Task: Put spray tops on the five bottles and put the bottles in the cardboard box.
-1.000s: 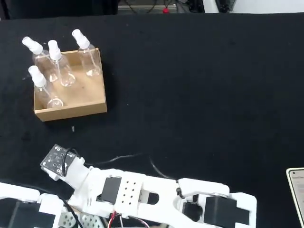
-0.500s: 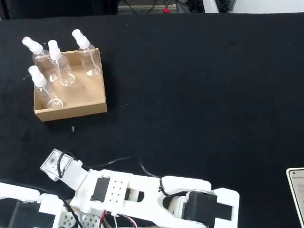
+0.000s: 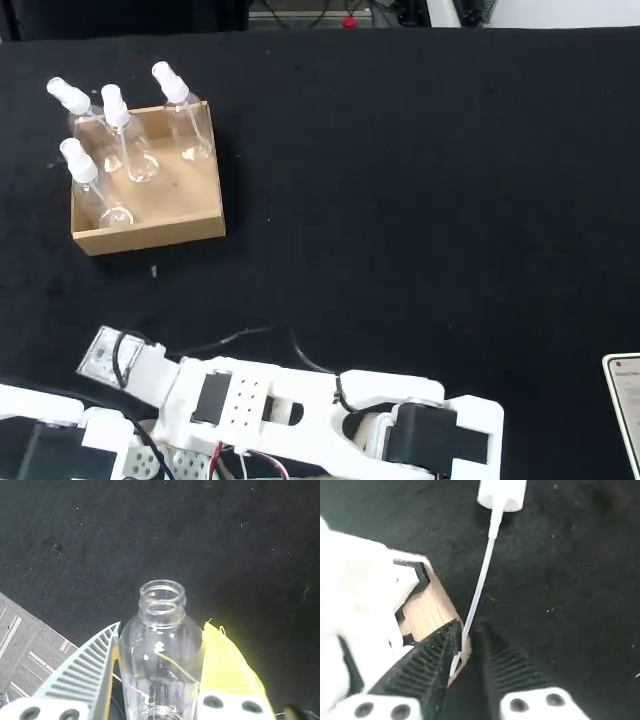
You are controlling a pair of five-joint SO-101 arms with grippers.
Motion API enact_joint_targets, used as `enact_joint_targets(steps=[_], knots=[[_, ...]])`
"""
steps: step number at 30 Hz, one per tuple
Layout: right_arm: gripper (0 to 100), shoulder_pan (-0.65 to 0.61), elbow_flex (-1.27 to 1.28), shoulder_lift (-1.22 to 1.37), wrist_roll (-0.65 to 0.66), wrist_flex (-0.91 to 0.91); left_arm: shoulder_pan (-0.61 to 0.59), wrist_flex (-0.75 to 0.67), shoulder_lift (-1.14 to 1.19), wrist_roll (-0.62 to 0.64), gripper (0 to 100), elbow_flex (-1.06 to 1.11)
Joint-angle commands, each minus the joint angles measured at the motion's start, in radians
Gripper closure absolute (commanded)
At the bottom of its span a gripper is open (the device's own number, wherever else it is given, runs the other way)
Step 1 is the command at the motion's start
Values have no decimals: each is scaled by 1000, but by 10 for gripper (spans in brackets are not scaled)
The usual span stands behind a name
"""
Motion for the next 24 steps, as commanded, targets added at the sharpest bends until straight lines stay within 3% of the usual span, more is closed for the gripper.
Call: enact_joint_targets(steps=[1,4,10,14,19,24], knots=[[986,-3,-25,-5,43,6,-8,-17,-6,5,898,-68],[986,15,-21,-5,46,8,-8,-17,-6,5,898,-68],[986,204,-24,-5,48,21,-7,-17,-8,5,898,-68],[986,252,-51,-7,46,78,-5,-17,-9,5,898,-68],[965,186,-107,-7,41,164,-7,-17,-8,5,898,-68],[789,44,-124,-7,48,196,-8,-17,-8,5,898,-68]])
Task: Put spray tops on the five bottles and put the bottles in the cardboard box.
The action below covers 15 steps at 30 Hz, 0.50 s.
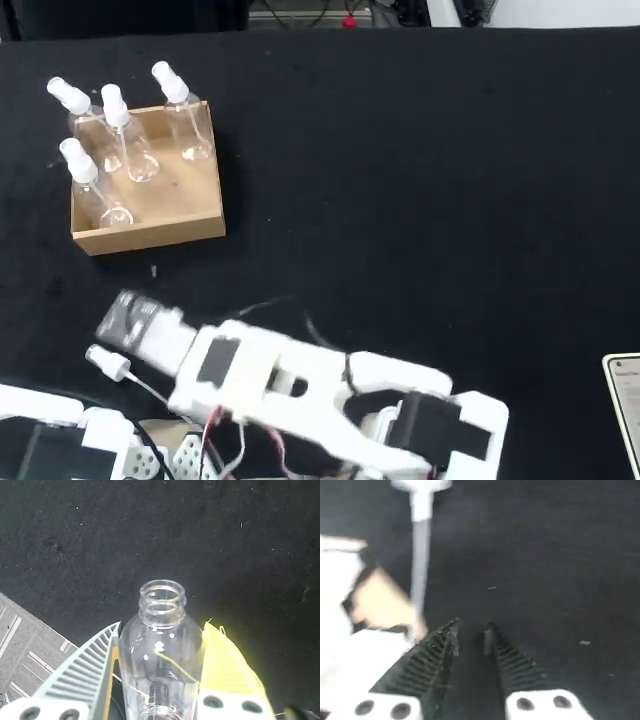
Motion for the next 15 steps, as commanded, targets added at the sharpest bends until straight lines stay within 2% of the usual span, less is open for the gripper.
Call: enact_joint_targets(steps=[1,9,15], knots=[[770,-69,-56,-8,6,14,-7,-17,-8,5,898,-68],[792,-150,-56,-8,0,-26,-4,-17,-6,5,898,-67],[795,-153,-56,-8,-35,-64,-2,-17,-6,5,898,-67]])
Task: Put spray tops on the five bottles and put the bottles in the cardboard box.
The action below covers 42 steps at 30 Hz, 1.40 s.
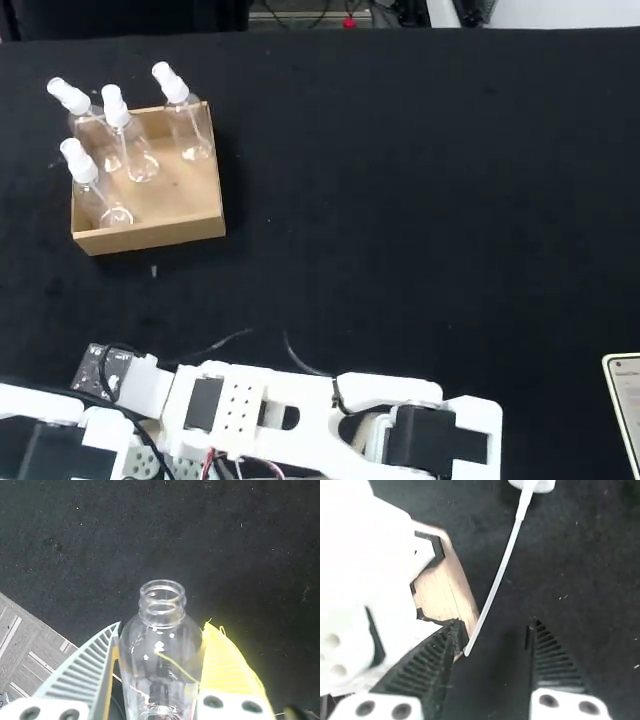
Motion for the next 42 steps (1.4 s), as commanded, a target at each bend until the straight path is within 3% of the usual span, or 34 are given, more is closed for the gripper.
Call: enact_joint_targets(steps=[1,8,30,33,42], knots=[[799,-20,-51,-8,-40,-40,-2,-17,-6,5,898,-67],[858,-14,-7,35,-46,-164,-2,-15,-17,8,898,-68],[863,14,-61,136,37,-91,-8,-15,-17,6,898,-68],[962,18,-61,134,40,-92,-10,-15,-17,6,898,-68],[988,207,41,-108,41,-58,-4,-11,-17,6,898,-68]])
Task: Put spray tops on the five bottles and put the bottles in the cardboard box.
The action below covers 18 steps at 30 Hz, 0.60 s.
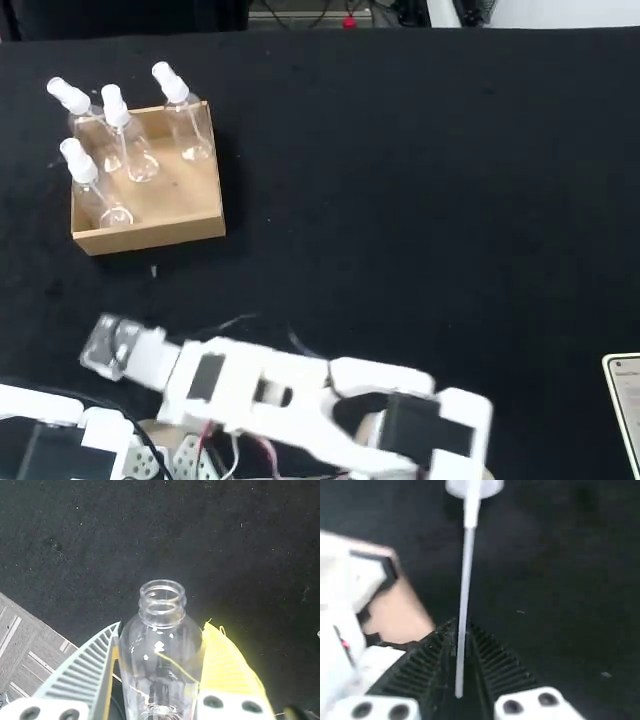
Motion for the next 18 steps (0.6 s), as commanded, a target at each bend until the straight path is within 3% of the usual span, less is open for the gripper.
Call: enact_joint_targets(steps=[1,10,14,18], knots=[[988,104,36,-182,9,44,-4,-11,-17,6,898,-68],[988,514,142,-320,176,127,21,-9,-17,9,898,-61],[964,408,99,-321,176,193,15,-12,-17,9,898,-67],[817,196,5,-314,176,239,12,-11,-17,9,898,-65]])
